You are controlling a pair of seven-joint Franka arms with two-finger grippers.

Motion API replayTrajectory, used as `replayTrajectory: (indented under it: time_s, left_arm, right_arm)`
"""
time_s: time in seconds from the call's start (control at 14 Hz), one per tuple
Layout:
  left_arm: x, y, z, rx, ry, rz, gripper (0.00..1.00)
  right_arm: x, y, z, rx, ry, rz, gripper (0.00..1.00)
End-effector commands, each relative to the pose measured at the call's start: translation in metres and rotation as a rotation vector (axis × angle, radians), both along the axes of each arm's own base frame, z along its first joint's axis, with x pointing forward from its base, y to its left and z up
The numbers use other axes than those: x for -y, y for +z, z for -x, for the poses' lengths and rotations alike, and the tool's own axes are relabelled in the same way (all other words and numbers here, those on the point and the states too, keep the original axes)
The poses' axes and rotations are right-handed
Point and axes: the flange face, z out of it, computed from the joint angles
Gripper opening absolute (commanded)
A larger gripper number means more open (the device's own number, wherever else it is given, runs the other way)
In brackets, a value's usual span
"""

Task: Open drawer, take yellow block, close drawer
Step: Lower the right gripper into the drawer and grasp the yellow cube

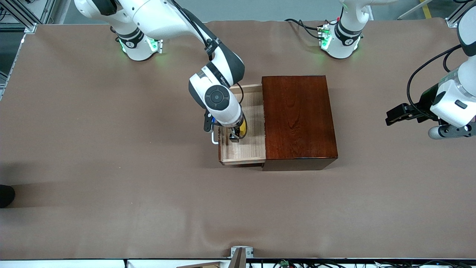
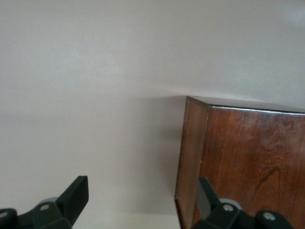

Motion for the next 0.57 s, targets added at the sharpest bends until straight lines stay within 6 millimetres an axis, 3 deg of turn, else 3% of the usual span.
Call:
replayTrajectory:
  time_s: [0.0,0.21,0.5]
  left_arm:
    - [0.006,0.000,0.002,0.006,0.003,0.005,1.00]
    - [0.009,-0.009,-0.006,0.013,0.000,0.008,1.00]
    - [0.016,-0.010,-0.006,0.015,-0.010,0.008,1.00]
  right_arm:
    - [0.005,0.009,-0.005,0.032,-0.017,0.003,0.00]
    - [0.004,0.024,-0.008,0.048,-0.013,-0.010,0.00]
    - [0.013,0.097,-0.008,0.110,0.090,-0.061,0.00]
